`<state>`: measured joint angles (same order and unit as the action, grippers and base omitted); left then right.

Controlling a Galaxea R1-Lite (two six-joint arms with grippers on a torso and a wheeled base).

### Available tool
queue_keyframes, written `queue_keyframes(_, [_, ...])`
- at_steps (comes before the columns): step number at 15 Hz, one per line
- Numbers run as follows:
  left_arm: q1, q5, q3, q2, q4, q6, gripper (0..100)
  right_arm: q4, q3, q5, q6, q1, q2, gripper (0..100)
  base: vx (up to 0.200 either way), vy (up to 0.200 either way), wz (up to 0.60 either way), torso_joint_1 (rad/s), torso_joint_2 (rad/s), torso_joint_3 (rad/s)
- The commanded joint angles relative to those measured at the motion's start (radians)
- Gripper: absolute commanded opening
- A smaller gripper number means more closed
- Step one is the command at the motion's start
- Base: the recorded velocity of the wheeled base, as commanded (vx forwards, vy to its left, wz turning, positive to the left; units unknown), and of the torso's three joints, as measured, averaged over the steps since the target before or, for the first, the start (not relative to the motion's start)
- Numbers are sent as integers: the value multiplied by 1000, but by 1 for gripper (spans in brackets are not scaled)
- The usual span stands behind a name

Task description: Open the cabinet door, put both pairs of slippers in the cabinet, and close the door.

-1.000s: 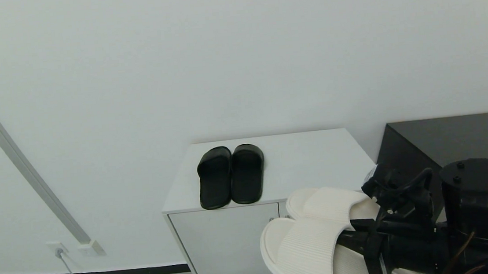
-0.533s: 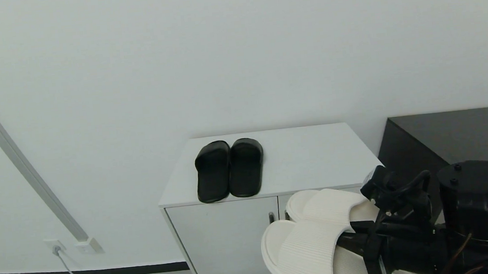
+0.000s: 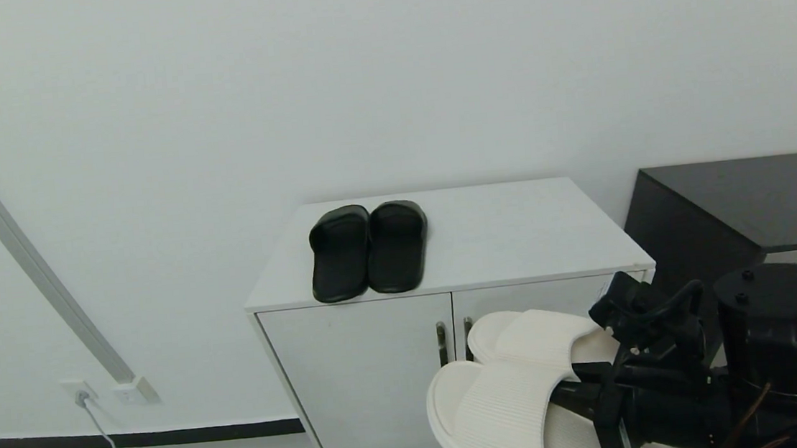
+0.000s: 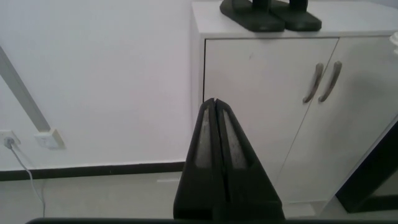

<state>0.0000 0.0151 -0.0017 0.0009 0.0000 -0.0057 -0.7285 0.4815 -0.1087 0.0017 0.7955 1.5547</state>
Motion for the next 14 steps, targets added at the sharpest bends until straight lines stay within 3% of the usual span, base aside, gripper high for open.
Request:
queue_keyframes(1, [0, 0, 0, 1, 0, 0, 0, 0, 0, 0, 0, 1, 1, 0, 0, 0, 0, -237, 564, 315])
queue_keyframes(2, [0, 0, 0, 1, 0, 0, 0, 0, 0, -2, 0, 1, 2, 0, 0, 0, 0, -212, 549, 325])
queue_keyframes(3, [0, 0, 0, 1, 0, 0, 100, 0, 0, -2, 0, 1, 4, 0, 0, 0, 0, -222, 549, 310])
queue_keyframes(14, [0, 0, 0, 1, 0, 0, 100, -14, -24, -3, 1, 7, 28, 0, 0, 0, 0, -188, 513, 317])
